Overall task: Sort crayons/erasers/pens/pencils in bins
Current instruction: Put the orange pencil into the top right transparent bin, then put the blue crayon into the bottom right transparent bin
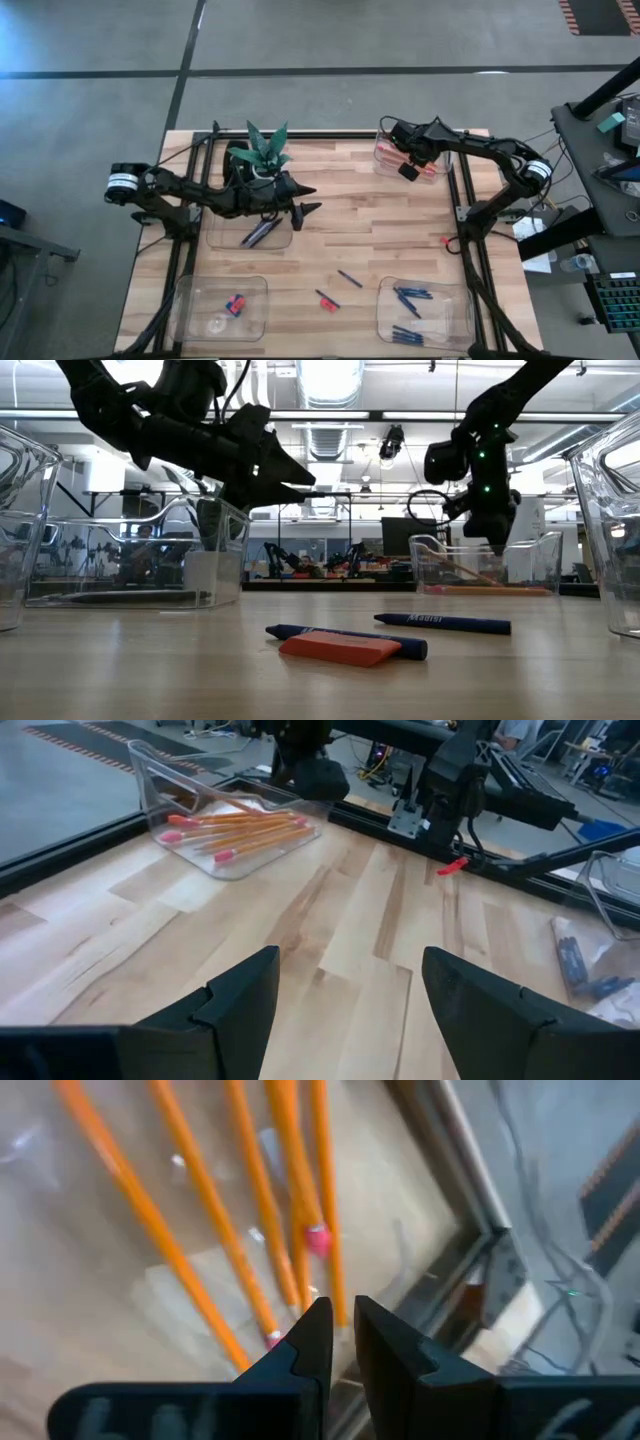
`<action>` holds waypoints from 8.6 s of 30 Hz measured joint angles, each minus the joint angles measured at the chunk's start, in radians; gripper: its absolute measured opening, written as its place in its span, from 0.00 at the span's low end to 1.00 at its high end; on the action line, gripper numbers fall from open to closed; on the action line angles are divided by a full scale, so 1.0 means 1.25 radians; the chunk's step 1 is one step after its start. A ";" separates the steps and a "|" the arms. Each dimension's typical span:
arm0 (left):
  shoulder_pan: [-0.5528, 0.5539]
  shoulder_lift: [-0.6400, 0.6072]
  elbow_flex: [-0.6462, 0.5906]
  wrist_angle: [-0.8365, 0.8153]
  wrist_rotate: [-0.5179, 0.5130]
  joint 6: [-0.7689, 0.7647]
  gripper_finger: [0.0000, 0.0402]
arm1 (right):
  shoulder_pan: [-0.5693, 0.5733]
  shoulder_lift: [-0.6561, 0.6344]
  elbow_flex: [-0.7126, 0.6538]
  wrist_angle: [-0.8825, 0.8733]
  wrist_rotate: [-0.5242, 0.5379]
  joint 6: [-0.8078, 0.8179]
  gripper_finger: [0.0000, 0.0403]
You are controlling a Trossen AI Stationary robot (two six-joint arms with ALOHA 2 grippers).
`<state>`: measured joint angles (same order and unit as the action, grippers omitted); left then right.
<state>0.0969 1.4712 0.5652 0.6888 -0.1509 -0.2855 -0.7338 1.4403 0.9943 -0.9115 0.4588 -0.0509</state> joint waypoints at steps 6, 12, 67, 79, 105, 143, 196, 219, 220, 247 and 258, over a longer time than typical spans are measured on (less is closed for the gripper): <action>-0.001 0.000 0.000 -0.003 0.000 0.000 0.58 | 0.000 -0.018 0.009 0.002 0.032 0.031 0.10; -0.001 0.000 0.000 -0.030 0.143 0.002 0.58 | 0.021 -0.079 0.036 0.006 0.029 0.063 0.10; -0.564 0.000 0.067 -0.034 -0.153 -0.209 0.58 | 0.892 0.350 0.381 0.157 -0.248 0.670 0.11; -0.604 0.000 0.067 -0.035 -0.160 -0.207 0.58 | 0.892 0.465 0.484 0.001 -0.266 0.765 0.26; -0.603 0.000 0.066 -0.040 -0.159 -0.199 0.58 | 0.887 0.516 0.490 0.006 -0.313 0.701 0.21; -0.603 0.000 0.056 -0.041 -0.159 -0.199 0.58 | 0.960 0.189 0.494 -0.384 -0.229 0.870 0.04; -0.601 0.000 0.056 -0.034 -0.183 -0.185 0.58 | 1.283 0.329 0.288 -0.089 -0.330 1.080 0.04; -0.601 0.000 0.056 -0.034 -0.183 -0.185 0.58 | 1.283 0.304 0.238 -0.020 -0.306 1.108 0.21; -0.601 0.000 0.056 -0.034 -0.183 -0.185 0.58 | 1.283 0.303 0.238 -0.021 -0.309 1.105 0.23; -0.601 0.000 0.065 -0.030 -0.225 -0.185 0.58 | 1.185 0.278 0.483 -0.344 0.066 1.036 0.22; -0.601 0.000 0.070 -0.034 -0.224 -0.185 0.58 | 1.088 0.313 0.479 -0.035 0.185 0.856 0.23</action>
<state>-0.6540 1.4712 0.6529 0.6468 -0.4311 -0.5167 0.6268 1.8317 1.5929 -0.9548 0.6907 1.0187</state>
